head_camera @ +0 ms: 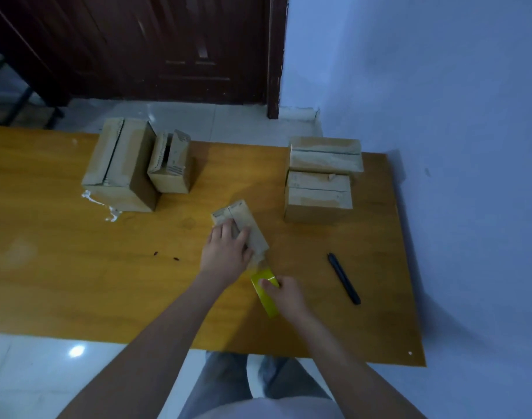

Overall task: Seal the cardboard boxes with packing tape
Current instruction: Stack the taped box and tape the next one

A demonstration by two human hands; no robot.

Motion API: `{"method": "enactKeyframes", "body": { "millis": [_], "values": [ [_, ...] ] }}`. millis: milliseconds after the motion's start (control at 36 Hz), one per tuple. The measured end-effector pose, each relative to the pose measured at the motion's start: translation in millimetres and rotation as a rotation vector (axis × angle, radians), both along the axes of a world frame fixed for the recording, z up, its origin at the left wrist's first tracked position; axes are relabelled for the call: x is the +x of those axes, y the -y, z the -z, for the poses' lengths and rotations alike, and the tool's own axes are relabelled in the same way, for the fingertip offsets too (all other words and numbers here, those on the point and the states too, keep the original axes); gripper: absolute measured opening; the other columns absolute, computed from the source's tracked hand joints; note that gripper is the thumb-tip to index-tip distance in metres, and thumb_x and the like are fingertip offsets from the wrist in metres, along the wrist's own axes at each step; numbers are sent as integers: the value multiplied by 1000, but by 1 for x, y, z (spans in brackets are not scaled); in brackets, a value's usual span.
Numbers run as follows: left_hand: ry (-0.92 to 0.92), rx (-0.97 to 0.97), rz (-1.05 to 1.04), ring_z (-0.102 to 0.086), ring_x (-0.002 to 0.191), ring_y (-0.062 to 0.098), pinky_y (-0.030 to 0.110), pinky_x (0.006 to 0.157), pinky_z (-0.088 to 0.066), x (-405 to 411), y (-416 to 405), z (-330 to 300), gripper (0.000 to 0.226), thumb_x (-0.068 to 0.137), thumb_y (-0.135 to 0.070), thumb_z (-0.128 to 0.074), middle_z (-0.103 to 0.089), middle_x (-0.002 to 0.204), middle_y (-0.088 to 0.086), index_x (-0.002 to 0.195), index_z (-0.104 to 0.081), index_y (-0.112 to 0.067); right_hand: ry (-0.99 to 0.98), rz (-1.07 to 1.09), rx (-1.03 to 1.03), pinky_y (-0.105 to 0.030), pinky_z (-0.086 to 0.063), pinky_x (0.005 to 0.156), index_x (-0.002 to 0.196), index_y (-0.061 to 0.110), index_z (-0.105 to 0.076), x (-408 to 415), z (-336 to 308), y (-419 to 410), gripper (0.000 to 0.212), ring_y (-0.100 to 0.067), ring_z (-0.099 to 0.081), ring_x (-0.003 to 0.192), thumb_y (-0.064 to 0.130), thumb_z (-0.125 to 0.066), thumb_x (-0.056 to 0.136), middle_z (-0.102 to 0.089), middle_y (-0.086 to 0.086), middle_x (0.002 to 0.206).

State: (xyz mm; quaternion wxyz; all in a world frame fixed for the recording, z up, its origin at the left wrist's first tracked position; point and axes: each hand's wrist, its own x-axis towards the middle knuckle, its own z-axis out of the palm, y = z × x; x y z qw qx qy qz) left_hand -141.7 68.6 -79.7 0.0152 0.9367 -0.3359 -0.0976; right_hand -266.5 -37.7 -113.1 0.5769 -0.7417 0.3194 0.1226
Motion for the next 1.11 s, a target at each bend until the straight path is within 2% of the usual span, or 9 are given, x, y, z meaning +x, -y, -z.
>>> {"method": "enactKeyframes", "body": {
  "millis": [167,250,333,500,611,694,861,1000,1111],
  "values": [
    [-202,91,-13,10,145,35,46,118,-3,-10,-2,0,94,85,-71,-38,14,157,18,153,3,-21,8,-13,12,-27,-33,57,64,23,-50,1,-3,1,30,-8,-43,56,32,-58,92,-47,8,59],
    [-229,184,5,21,143,35,52,117,0,-14,-3,0,111,76,-81,-39,27,154,16,150,18,-22,80,-14,137,-12,-36,57,89,19,-58,-7,-13,6,12,-4,-49,70,29,-56,94,-54,9,76],
    [-238,247,1,23,142,36,61,112,-4,-14,2,-3,120,69,-86,-40,30,152,16,149,22,-22,106,48,133,-12,-41,72,107,15,-55,-18,-10,18,23,-10,-51,93,34,-52,95,-55,1,102],
    [-238,268,-1,23,142,36,63,112,-9,-13,4,-7,119,70,-83,-46,30,153,17,149,21,-22,-117,241,-671,-37,-37,100,128,8,-48,-40,1,93,50,-26,-41,120,41,-57,91,-45,-9,125],
    [-223,284,4,21,142,36,60,113,-12,-14,5,-8,120,69,-84,-46,29,153,18,149,20,-22,-307,-21,-760,-37,-41,96,119,6,-51,-55,19,116,44,-28,-39,118,40,-56,91,-41,-11,125],
    [-215,277,-2,20,143,34,56,114,-16,-14,4,-9,121,68,-84,-47,28,154,16,149,20,-24,-224,-76,-819,-34,-42,90,112,7,-55,-60,27,120,28,-25,-44,109,28,-53,94,-48,-11,116],
    [-204,273,1,19,144,33,51,111,-28,-13,4,-8,121,68,-85,-46,27,154,15,149,20,-25,35,-91,-523,-28,-50,66,106,16,-51,-50,0,111,15,-12,-58,77,24,-56,94,-59,4,91],
    [-194,269,-1,20,144,31,49,108,-31,-14,4,-10,121,66,-86,-45,28,154,14,149,20,-26,508,-365,-926,-25,-40,51,79,14,-58,-34,-15,85,16,-16,-54,68,4,-70,78,-58,2,79],
    [-187,279,-7,19,144,31,49,106,-34,-14,4,-9,122,65,-88,-44,28,154,13,149,21,-27,656,-411,-1091,-28,-36,54,74,16,-60,-13,-20,69,20,-19,-52,68,4,-45,79,-58,0,75]
  ]
}}
